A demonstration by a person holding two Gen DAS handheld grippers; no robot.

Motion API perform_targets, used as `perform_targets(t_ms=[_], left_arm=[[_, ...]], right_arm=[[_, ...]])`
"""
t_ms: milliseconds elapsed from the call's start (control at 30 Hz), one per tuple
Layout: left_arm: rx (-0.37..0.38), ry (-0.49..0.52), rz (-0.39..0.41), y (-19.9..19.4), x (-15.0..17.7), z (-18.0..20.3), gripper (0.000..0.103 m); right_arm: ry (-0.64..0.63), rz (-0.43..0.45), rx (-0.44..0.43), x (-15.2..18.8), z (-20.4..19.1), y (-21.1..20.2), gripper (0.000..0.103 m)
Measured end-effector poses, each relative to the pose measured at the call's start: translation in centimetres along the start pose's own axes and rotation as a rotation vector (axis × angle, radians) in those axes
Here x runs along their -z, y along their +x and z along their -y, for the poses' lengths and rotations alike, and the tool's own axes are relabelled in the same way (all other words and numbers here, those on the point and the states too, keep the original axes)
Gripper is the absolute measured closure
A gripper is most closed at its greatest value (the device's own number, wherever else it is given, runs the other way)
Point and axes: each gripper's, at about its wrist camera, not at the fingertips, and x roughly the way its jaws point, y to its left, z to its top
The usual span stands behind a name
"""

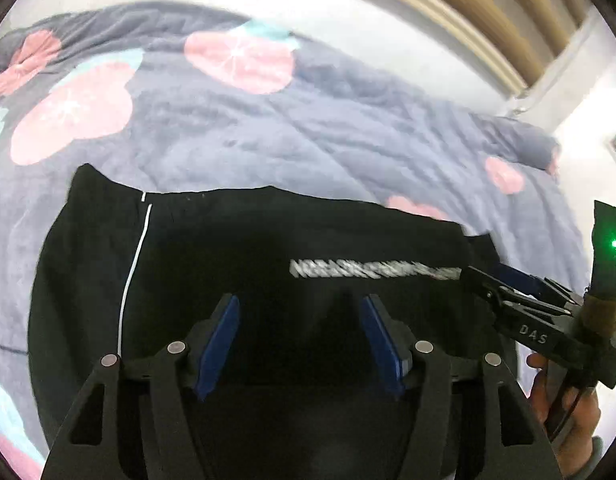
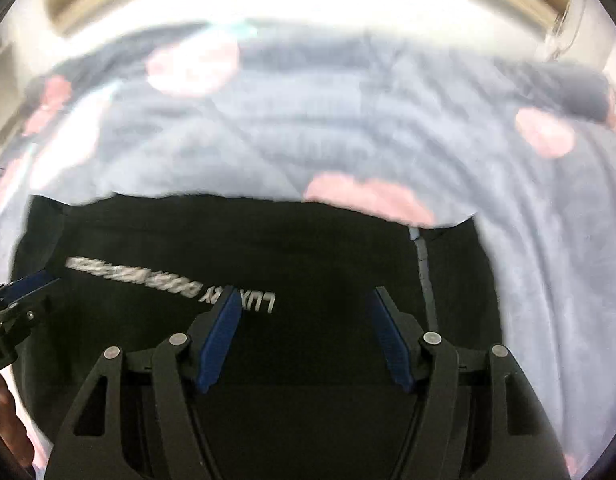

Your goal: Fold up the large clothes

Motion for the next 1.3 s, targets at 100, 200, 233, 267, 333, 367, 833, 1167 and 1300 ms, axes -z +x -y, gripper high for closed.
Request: perform_targets(t_ms=[100,200,233,267,333,367,833,1167,1300], left_arm=[[-0.035,-0.070,-0.137,4.6,-0.2,-2.2,0.034],[0.030,-0.153,-0.152,6.7,-0.5,-3.6,0.031],[0.031,-0.146,-0.146,6.8,-0.4,-3.8,0.030],[0.019,-0.120,-0.140,6.8,-0.3,-3.6,0.030],[-0.018,-0.063,-0.117,6.7,0.5,-2.9,0.028],[-0.026,-0.051,-0.110,6.8,0.5,-2.7,0.028],[-0.012,-0.080,-0.031,-1.9,5.7,-5.4,0.028],[-0.057,-0.286,-0.111,-3.6,12.2,-11.4,0.027],[-0.061,-0.342,-0.141,-2.4,11.8,-11.9,0.023]], right_arm=[[0.054,-0.084,-0.046,0.3,0.9,4.7,0.029],[0.091,-0.070,-0.074,0.4,2.3,6.7,0.018],[0.092,-0.068,-0.076,0.4,2.4,6.8,0.018],[0.084,-0.063,-0.069,0.3,2.4,6.9,0.017],[0.067,-0.050,-0.052,0.5,2.0,6.8,0.016],[0.064,-0.042,-0.046,0.7,1.7,6.8,0.016],[0.098,-0.014,-0.101,9.2,3.8,-1.8,0.014],[0.140,-0.160,-0.003,17.2,5.7,-3.5,0.012],[0.185,-0.219,-0.043,16.7,7.0,-3.0,0.012]])
